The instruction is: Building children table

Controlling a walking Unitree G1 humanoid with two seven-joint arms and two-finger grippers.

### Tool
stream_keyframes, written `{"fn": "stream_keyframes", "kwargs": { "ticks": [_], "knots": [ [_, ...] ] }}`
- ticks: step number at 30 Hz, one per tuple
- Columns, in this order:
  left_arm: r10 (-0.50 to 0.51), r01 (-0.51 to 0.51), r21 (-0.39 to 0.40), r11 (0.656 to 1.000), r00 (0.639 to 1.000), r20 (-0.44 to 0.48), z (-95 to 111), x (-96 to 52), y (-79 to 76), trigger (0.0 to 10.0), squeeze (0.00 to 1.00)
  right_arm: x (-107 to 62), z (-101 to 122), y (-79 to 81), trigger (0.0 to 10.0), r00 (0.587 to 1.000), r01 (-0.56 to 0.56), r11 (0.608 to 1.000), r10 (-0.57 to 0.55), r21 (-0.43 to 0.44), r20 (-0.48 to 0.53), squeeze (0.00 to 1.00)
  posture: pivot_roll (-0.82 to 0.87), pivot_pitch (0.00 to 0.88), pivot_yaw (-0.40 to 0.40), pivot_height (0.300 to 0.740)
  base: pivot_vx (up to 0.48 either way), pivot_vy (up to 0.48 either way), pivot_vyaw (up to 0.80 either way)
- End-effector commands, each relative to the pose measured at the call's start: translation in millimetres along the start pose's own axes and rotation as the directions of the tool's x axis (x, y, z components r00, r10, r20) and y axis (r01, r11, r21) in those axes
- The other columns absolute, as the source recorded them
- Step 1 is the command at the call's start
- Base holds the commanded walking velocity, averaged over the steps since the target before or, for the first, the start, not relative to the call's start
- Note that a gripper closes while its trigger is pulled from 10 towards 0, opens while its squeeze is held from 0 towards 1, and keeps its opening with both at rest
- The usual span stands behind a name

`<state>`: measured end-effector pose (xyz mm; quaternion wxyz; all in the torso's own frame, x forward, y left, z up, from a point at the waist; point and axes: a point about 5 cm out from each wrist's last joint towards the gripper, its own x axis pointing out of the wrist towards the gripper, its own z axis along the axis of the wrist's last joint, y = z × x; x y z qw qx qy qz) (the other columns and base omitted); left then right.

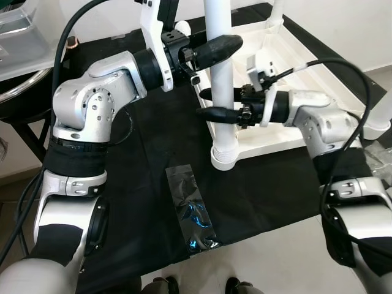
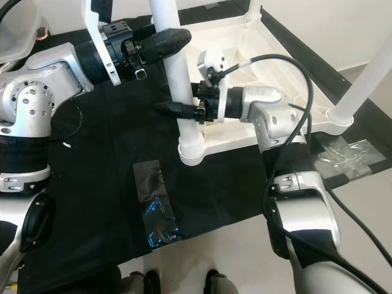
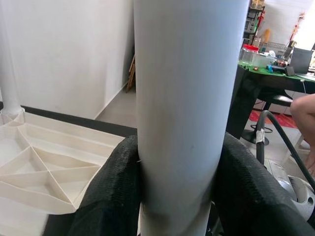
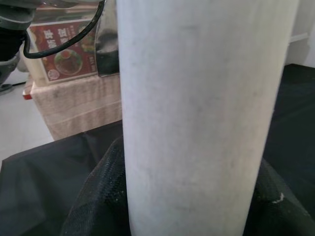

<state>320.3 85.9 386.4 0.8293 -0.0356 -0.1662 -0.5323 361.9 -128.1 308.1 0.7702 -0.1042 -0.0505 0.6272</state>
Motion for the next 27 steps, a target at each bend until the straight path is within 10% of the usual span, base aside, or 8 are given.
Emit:
{"fn": "stream_keyframes", "kwargs": {
  "ticks": [1, 11, 13, 14, 27],
  "knots": [
    [-0.024, 0.023, -0.041, 0.999, 0.999, -0.029, -10.1, 0.9, -3.9, 0.0, 0.00, 8.8, 1.1, 4.8, 0.0, 0.998, -0.069, 0.997, 0.069, -0.030, -0.014, 0.00, 0.04, 0.212, 0.025, 0.740, 0.000, 0.000, 0.00],
    [-0.049, 0.049, -0.006, 0.999, 0.999, -0.009, -1.5, -6.3, -18.5, 0.0, 0.00, 6.3, -3.8, 4.1, 0.0, 0.997, -0.081, 0.996, 0.080, -0.029, -0.015, 0.00, 0.03, 0.200, 0.028, 0.740, 0.000, 0.000, 0.00],
    [-0.045, 0.045, 0.007, 0.999, 0.999, 0.000, 1.0, -7.1, -18.8, 1.9, 0.00, 5.9, -3.8, 3.6, 0.0, 0.997, -0.075, 0.997, 0.075, -0.030, -0.008, 0.00, 0.03, 0.195, 0.024, 0.740, 0.000, 0.000, 0.00],
    [-0.035, 0.035, 0.019, 0.999, 0.999, 0.020, 4.5, -7.7, -17.8, 10.0, 1.00, 6.9, -3.2, 3.1, 0.0, 0.998, -0.066, 0.997, 0.066, -0.031, 0.001, 0.00, 0.02, 0.192, 0.020, 0.740, 0.000, 0.000, 0.00],
    [0.044, -0.044, -0.003, 0.999, 0.995, 0.093, 12.6, 4.1, 7.3, 10.0, 1.00, 22.8, 3.3, -0.3, 0.0, 0.992, 0.063, 0.998, -0.060, -0.031, 0.111, 0.00, 0.02, 0.186, 0.024, 0.740, 0.000, 0.000, 0.00]
  ]
}}
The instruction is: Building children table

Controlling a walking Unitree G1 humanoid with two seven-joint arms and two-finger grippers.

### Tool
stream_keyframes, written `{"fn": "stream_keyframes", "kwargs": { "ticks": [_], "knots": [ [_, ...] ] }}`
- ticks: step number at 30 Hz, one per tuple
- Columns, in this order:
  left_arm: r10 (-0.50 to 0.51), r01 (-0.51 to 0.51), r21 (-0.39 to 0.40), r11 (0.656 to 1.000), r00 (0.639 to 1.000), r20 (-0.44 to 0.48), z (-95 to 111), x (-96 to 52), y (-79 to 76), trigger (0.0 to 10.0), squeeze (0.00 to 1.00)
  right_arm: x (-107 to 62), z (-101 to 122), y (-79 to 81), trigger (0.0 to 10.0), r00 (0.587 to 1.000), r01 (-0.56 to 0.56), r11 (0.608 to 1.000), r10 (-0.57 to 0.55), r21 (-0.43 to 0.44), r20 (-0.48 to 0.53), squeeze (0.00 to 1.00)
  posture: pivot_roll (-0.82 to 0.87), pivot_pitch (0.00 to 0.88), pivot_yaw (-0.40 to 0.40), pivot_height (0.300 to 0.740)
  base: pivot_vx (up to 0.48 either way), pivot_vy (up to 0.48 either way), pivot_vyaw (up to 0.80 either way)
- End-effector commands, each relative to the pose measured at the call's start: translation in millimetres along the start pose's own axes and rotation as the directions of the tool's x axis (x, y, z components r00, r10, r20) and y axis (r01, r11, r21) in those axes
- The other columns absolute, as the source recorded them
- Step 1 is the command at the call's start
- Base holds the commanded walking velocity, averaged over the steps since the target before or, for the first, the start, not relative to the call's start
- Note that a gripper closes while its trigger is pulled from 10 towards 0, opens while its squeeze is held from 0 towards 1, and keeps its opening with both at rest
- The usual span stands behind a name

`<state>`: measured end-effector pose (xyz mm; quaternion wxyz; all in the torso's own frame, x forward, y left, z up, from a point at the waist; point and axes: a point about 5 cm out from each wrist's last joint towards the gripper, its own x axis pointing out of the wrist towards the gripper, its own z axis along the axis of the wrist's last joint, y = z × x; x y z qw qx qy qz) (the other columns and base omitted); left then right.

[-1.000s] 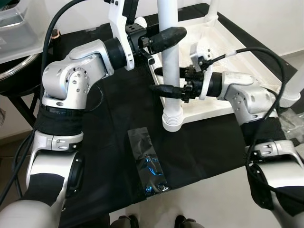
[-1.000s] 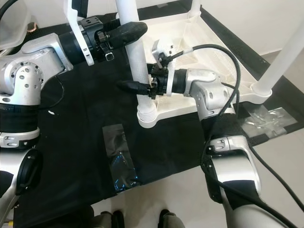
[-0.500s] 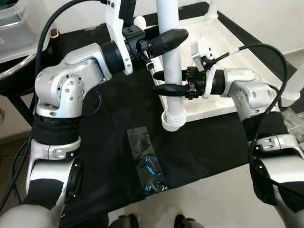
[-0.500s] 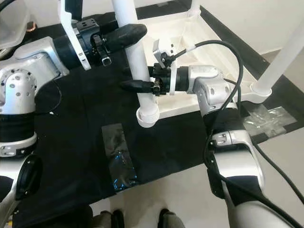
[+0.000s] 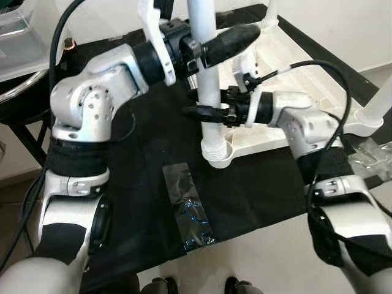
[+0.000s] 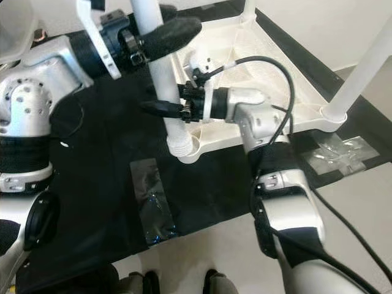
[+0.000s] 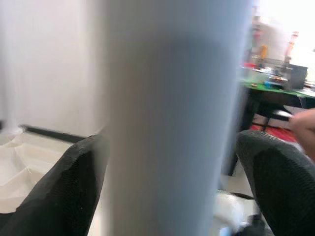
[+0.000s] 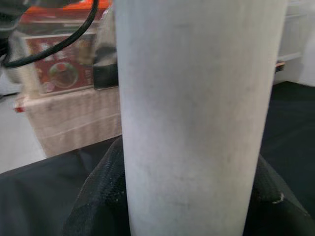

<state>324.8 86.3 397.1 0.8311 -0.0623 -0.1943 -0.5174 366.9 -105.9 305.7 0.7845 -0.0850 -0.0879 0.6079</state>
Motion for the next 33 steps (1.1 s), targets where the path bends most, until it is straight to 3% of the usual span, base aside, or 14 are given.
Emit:
{"fn": "stream_keyframes", "kwargs": {
  "ticks": [1, 7, 8, 15, 17, 18, 19, 24, 27, 29, 30, 31, 32, 33],
  "knots": [
    [0.010, -0.010, 0.009, 1.000, 1.000, 0.018, 3.5, -0.3, 1.8, 10.0, 1.00, 0.3, 4.6, -0.4, 0.0, 0.999, 0.004, 1.000, -0.004, -0.017, 0.035, 0.00, 0.02, 0.186, 0.024, 0.740, 0.000, 0.000, 0.00],
    [0.150, -0.150, -0.001, 0.989, 0.987, 0.060, 14.4, -20.8, 23.5, 10.0, 1.00, 0.5, 11.3, -12.4, 0.0, 0.984, 0.153, 0.988, -0.151, -0.012, 0.096, 0.00, 0.02, 0.183, 0.013, 0.740, 0.000, 0.000, 0.00],
    [0.198, -0.198, 0.000, 0.980, 0.978, 0.064, 16.1, -32.9, 29.0, 10.0, 1.00, 1.0, 15.3, -15.8, 0.0, 0.973, 0.199, 0.980, -0.197, -0.010, 0.121, 0.00, 0.02, 0.183, 0.011, 0.740, 0.000, 0.000, 0.00],
    [0.299, -0.300, 0.004, 0.954, 0.951, 0.081, 17.7, -56.6, 35.7, 10.0, 1.00, -1.3, 24.2, -23.0, 0.0, 0.947, 0.283, 0.959, -0.278, -0.008, 0.162, 0.00, 0.02, 0.181, 0.007, 0.740, 0.000, 0.000, 0.00],
    [0.367, -0.369, 0.009, 0.929, 0.925, 0.097, 17.7, -67.1, 37.8, 10.0, 1.00, -4.1, 28.4, -27.1, 0.0, 0.930, 0.326, 0.945, -0.320, -0.005, 0.182, 0.00, 0.02, 0.180, 0.005, 0.740, 0.000, 0.000, 0.00],
    [0.388, -0.391, 0.011, 0.920, 0.916, 0.102, 17.5, -70.4, 38.4, 10.0, 0.25, -5.1, 29.7, -28.5, 0.0, 0.924, 0.340, 0.940, -0.333, -0.005, 0.188, 0.00, 0.02, 0.180, 0.005, 0.740, 0.000, 0.000, 0.00],
    [0.417, -0.421, 0.019, 0.907, 0.903, 0.106, 16.9, -75.3, 39.1, 10.0, 0.00, -6.7, 31.3, -30.8, 0.0, 0.914, 0.364, 0.931, -0.357, -0.004, 0.194, 0.00, 0.02, 0.181, 0.005, 0.740, 0.000, 0.000, 0.00],
    [0.498, -0.505, 0.050, 0.862, 0.860, 0.111, 12.0, -89.9, 40.7, 10.0, 0.00, -10.6, 36.2, -37.6, 0.0, 0.874, 0.447, 0.895, -0.437, 0.000, 0.213, 0.00, 0.02, 0.181, 0.008, 0.740, 0.000, 0.000, 0.00],
    [0.561, -0.569, 0.081, 0.818, 0.821, 0.102, 1.6, -101.2, 40.1, 10.0, 0.00, -14.0, 38.9, -43.7, 0.0, 0.822, 0.535, 0.845, -0.523, 0.009, 0.225, 0.00, 0.02, 0.182, 0.011, 0.740, 0.000, 0.000, 0.00],
    [0.605, -0.612, 0.125, 0.781, 0.791, 0.092, -8.3, -102.6, 36.3, 10.0, 0.00, -15.8, 38.6, -46.2, 0.0, 0.796, 0.578, 0.816, -0.563, 0.000, 0.222, 0.00, 0.02, 0.183, 0.013, 0.740, 0.000, 0.000, 0.00],
    [0.605, -0.612, 0.125, 0.781, 0.791, 0.092, -8.3, -102.6, 36.3, 10.0, 0.00, -15.8, 38.6, -46.2, 0.0, 0.796, 0.578, 0.816, -0.563, 0.000, 0.222, 0.00, 0.02, 0.183, 0.013, 0.740, 0.000, 0.000, 0.00],
    [0.628, -0.633, 0.154, 0.758, 0.773, 0.086, -14.9, -99.4, 32.3, 10.0, 0.00, -16.7, 38.4, -47.3, 6.0, 0.780, 0.599, 0.801, -0.584, 0.003, 0.225, 0.00, 0.02, 0.182, 0.013, 0.740, 0.000, 0.000, 0.00],
    [0.654, -0.655, 0.187, 0.732, 0.753, 0.079, -20.9, -96.6, 29.7, 10.0, 0.00, -17.2, 37.7, -47.9, 9.7, 0.766, 0.618, 0.786, -0.602, 0.003, 0.226, 0.00, 0.02, 0.183, 0.018, 0.740, 0.000, 0.000, 0.00],
    [0.654, -0.655, 0.187, 0.732, 0.753, 0.079, -20.9, -96.6, 29.7, 10.0, 0.00, -17.2, 37.7, -47.9, 9.7, 0.766, 0.618, 0.786, -0.602, 0.003, 0.226, 0.00, 0.02, 0.183, 0.018, 0.740, 0.000, 0.000, 0.00]
  ]
}}
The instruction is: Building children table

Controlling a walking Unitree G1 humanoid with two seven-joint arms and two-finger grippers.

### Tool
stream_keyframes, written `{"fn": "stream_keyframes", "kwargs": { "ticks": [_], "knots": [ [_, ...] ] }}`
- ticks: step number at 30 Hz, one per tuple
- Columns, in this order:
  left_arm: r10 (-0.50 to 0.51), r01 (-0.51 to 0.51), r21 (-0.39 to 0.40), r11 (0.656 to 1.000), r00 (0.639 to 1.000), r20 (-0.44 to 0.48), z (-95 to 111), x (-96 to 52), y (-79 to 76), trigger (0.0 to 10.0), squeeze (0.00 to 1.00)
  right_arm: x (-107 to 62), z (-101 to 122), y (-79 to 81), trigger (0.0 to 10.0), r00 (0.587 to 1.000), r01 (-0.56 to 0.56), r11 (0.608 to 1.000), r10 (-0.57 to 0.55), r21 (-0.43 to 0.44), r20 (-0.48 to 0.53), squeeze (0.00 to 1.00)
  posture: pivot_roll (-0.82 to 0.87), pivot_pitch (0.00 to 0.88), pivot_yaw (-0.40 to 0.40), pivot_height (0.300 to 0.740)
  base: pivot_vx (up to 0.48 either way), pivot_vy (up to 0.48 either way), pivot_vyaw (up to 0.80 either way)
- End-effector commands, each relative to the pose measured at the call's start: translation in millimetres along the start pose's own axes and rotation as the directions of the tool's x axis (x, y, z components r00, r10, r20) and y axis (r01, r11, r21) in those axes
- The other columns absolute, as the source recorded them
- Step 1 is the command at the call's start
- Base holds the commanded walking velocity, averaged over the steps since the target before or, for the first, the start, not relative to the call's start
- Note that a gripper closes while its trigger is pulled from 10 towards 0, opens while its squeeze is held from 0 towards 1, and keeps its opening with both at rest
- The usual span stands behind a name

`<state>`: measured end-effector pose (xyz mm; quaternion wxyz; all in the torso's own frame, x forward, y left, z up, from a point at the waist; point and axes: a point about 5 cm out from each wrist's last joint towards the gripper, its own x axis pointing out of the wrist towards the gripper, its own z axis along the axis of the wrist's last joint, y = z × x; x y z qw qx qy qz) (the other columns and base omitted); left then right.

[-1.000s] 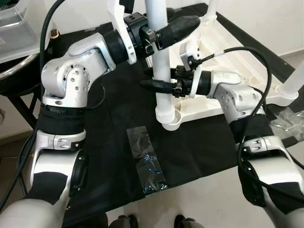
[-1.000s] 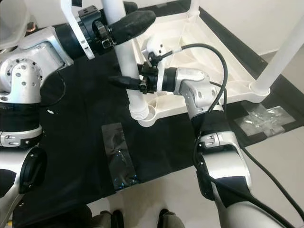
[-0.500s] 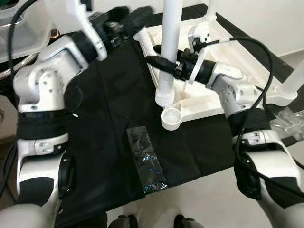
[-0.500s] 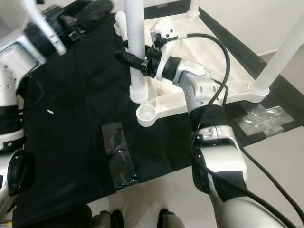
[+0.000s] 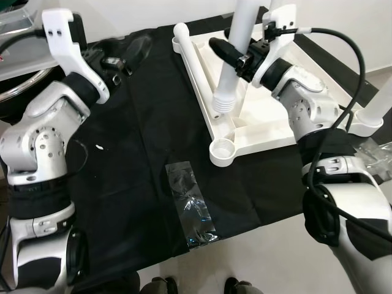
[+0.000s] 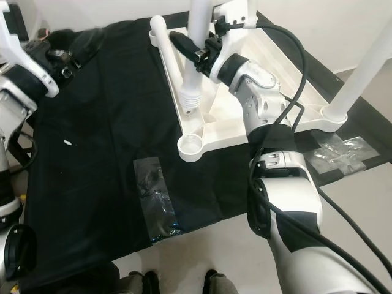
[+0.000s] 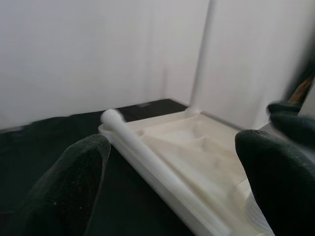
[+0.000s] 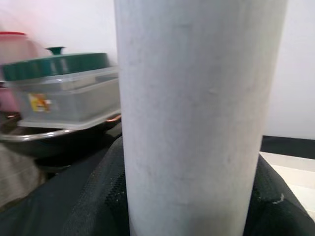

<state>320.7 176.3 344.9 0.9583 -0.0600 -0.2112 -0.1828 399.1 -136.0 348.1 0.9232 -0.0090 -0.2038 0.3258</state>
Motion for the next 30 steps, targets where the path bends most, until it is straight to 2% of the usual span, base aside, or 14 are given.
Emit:
{"fn": "stream_keyframes", "kwargs": {
  "ticks": [1, 4, 11, 13, 15, 17, 18, 20, 21, 23, 24, 25, 28, 30],
  "knots": [
    [0.020, -0.020, 0.038, 0.999, 1.000, 0.002, -1.1, -1.5, -2.6, 10.0, 0.00, 3.1, 4.5, 1.7, 9.7, 1.000, 0.005, 1.000, -0.004, -0.018, 0.022, 0.00, 0.02, 0.183, 0.018, 0.740, 0.000, 0.000, 0.00],
    [0.105, -0.103, 0.067, 0.992, 0.994, -0.017, -12.7, -2.0, -3.6, 10.0, 0.00, 2.5, 3.1, 0.0, 10.0, 0.998, 0.051, 0.998, -0.050, -0.029, 0.027, 0.00, 0.03, 0.183, 0.030, 0.740, 0.000, 0.000, 0.00],
    [0.120, -0.116, 0.074, 0.991, 0.991, -0.063, -28.8, -6.8, -6.5, 10.0, 0.00, 0.0, -1.2, -0.5, 10.0, 0.998, 0.059, 0.998, -0.058, -0.039, 0.020, 0.00, 0.04, 0.189, 0.032, 0.740, 0.000, 0.000, 0.00],
    [0.120, -0.110, 0.100, 0.989, 0.987, -0.108, -43.5, -18.7, -9.3, 10.0, 0.00, -1.1, -3.7, 1.0, 10.0, 0.999, 0.041, 0.999, -0.041, -0.033, 0.013, 0.00, 0.04, 0.203, 0.034, 0.740, 0.000, 0.000, 0.00],
    [0.123, -0.110, 0.113, 0.988, 0.985, -0.123, -48.6, -23.8, -10.6, 10.0, 0.00, -1.2, -4.2, 1.5, 10.0, 0.999, 0.037, 0.999, -0.036, -0.024, 0.014, 0.00, 0.04, 0.204, 0.034, 0.740, 0.000, 0.000, 0.00],
    [0.136, -0.120, 0.116, 0.986, 0.981, -0.138, -54.9, -31.2, -11.6, 10.0, 0.00, -1.4, -4.7, 5.6, 10.0, 1.000, -0.015, 1.000, 0.016, -0.008, 0.013, 0.00, 0.05, 0.215, 0.039, 0.740, 0.000, 0.000, 0.00],
    [0.150, -0.134, 0.114, 0.984, 0.976, -0.155, -63.4, -41.2, -14.0, 10.0, 0.00, -4.2, -5.5, 17.9, 10.0, 0.987, -0.158, 0.988, 0.158, -0.003, 0.017, 0.00, 0.05, 0.222, 0.040, 0.740, 0.000, 0.000, 0.00],
    [0.176, -0.155, 0.121, 0.981, 0.966, -0.188, -79.7, -61.7, -19.7, 10.0, 0.00, -15.3, -7.5, 43.4, 10.0, 0.903, -0.430, 0.903, 0.430, 0.013, 0.014, 0.00, 0.06, 0.234, 0.040, 0.740, 0.000, 0.000, 0.00],
    [0.174, -0.152, 0.116, 0.982, 0.960, -0.218, -89.7, -74.1, -24.5, 10.0, 0.00, -21.4, -8.0, 51.9, 10.0, 0.855, -0.518, 0.855, 0.518, 0.015, 0.012, 0.00, 0.06, 0.249, 0.039, 0.740, 0.000, 0.000, 0.00],
    [0.173, -0.151, 0.106, 0.983, 0.954, -0.244, -99.7, -89.5, -30.7, 10.0, 0.00, -26.8, -7.7, 57.0, 10.0, 0.813, -0.583, 0.812, 0.583, 0.022, 0.009, 0.00, 0.06, 0.265, 0.037, 0.740, 0.000, 0.000, 0.00],
    [0.173, -0.151, 0.106, 0.983, 0.954, -0.244, -99.7, -89.5, -30.7, 10.0, 0.00, -26.8, -7.7, 57.0, 10.0, 0.813, -0.583, 0.812, 0.583, 0.022, 0.009, 0.00, 0.06, 0.265, 0.037, 0.740, 0.000, 0.000, 0.00],
    [0.165, -0.142, 0.108, 0.984, 0.953, -0.252, -104.4, -99.0, -36.1, 10.0, 0.00, -29.6, -7.1, 57.8, 10.0, 0.787, -0.617, 0.786, 0.617, 0.034, 0.006, 0.00, 0.06, 0.287, 0.034, 0.740, 0.000, 0.000, 0.00],
    [0.130, -0.101, 0.118, 0.988, 0.953, -0.275, -110.7, -110.5, -46.7, 10.0, 0.00, -36.6, -6.1, 59.3, 10.0, 0.731, -0.682, 0.730, 0.683, 0.038, 0.004, 0.00, 0.06, 0.314, 0.034, 0.740, 0.000, 0.000, 0.00],
    [0.130, -0.101, 0.118, 0.988, 0.953, -0.275, -110.7, -110.5, -46.7, 10.0, 0.00, -36.6, -6.1, 59.3, 10.0, 0.731, -0.682, 0.730, 0.683, 0.038, 0.004, 0.00, 0.06, 0.314, 0.034, 0.740, 0.000, 0.000, 0.00]
  ]
}}
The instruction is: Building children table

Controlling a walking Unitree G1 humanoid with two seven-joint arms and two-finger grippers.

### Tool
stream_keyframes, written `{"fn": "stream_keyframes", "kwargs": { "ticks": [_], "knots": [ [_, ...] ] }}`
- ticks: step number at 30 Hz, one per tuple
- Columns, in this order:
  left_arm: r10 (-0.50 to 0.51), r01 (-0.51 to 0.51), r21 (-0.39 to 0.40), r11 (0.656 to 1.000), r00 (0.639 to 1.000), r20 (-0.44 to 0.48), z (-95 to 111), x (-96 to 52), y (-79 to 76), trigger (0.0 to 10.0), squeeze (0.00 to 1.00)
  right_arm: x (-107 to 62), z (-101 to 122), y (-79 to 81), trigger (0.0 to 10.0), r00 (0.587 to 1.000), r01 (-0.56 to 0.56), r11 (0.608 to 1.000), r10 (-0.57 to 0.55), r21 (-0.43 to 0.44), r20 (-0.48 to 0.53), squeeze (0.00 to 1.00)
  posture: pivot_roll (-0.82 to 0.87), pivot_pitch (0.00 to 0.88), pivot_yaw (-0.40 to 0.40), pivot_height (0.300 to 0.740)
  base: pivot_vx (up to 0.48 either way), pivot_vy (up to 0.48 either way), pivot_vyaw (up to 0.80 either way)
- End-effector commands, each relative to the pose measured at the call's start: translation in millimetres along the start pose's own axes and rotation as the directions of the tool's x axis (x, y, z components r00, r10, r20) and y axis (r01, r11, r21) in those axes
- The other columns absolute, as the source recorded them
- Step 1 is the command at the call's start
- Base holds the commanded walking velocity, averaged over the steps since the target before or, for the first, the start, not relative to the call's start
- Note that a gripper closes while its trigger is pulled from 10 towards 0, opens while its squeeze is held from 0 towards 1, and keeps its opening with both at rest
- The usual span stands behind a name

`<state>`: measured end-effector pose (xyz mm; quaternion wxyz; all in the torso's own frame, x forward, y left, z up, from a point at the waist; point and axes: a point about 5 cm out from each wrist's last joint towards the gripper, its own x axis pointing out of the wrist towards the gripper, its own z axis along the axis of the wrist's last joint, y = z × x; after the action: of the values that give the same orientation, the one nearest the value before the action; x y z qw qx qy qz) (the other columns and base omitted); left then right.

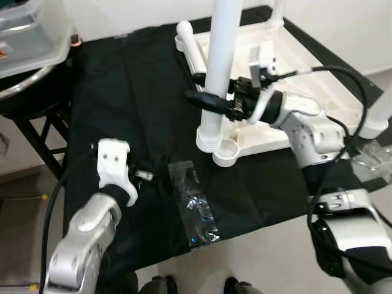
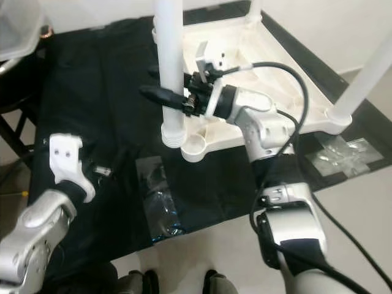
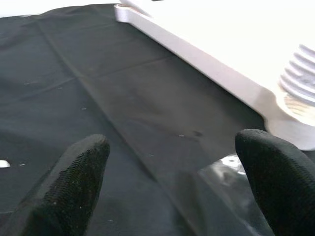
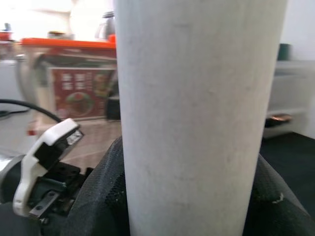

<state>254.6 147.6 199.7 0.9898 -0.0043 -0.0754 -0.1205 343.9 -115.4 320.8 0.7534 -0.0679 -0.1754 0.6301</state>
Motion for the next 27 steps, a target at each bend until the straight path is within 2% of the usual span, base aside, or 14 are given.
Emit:
{"fn": "stream_keyframes", "kwargs": {
  "ticks": [1, 4, 9, 13, 20, 25, 27],
  "knots": [
    [-0.010, 0.011, 0.023, 1.000, 1.000, -0.005, -2.1, -4.7, -2.4, 10.0, 0.00, 2.6, 0.2, 3.7, 10.0, 0.999, -0.042, 0.999, 0.042, 0.001, 0.007, 0.00, 0.06, 0.325, 0.032, 0.740, 0.000, 0.000, 0.00],
    [-0.021, 0.022, 0.027, 0.999, 1.000, -0.019, -6.5, -9.2, -7.3, 10.0, 0.00, 1.2, -0.6, -2.9, 10.0, 0.999, -0.035, 0.999, 0.035, 0.007, 0.008, 0.00, 0.06, 0.355, 0.035, 0.740, 0.000, 0.000, 0.00],
    [-0.022, 0.022, 0.048, 0.999, 1.000, -0.018, -6.8, -16.5, -13.0, 10.0, 0.00, -5.2, 3.6, 0.1, 10.0, 0.994, -0.105, 0.993, 0.105, 0.044, 0.017, 0.00, 0.07, 0.377, 0.034, 0.740, 0.000, 0.000, 0.00],
    [0.014, -0.016, 0.062, 0.998, 1.000, 0.027, 7.7, -14.9, -6.3, 10.0, 0.00, -18.9, 5.7, -3.4, 10.0, 0.994, -0.106, 0.993, 0.106, 0.052, 0.010, 0.00, 0.08, 0.410, 0.037, 0.740, 0.000, 0.000, 0.00],
    [0.040, -0.044, 0.081, 0.996, 0.998, 0.053, 15.9, -11.4, 0.7, 10.0, 0.00, -24.1, 9.4, -0.1, 10.0, 0.988, -0.153, 0.987, 0.154, 0.048, -0.002, 0.00, 0.08, 0.424, 0.040, 0.740, 0.000, 0.000, 0.00],
    [0.052, -0.059, 0.087, 0.994, 0.995, 0.081, 23.1, -7.4, 2.6, 10.0, 0.00, -27.1, 18.3, 4.4, 10.0, 0.966, -0.249, 0.969, 0.248, 0.001, -0.075, 0.00, 0.08, 0.424, 0.037, 0.740, 0.000, 0.000, 0.00],
    [0.052, -0.059, 0.087, 0.994, 0.995, 0.081, 23.1, -7.4, 2.6, 10.0, 0.00, -27.1, 18.3, 4.4, 10.0, 0.966, -0.249, 0.969, 0.248, 0.001, -0.075, 0.00, 0.08, 0.424, 0.037, 0.740, 0.000, 0.000, 0.00]
  ]
}}
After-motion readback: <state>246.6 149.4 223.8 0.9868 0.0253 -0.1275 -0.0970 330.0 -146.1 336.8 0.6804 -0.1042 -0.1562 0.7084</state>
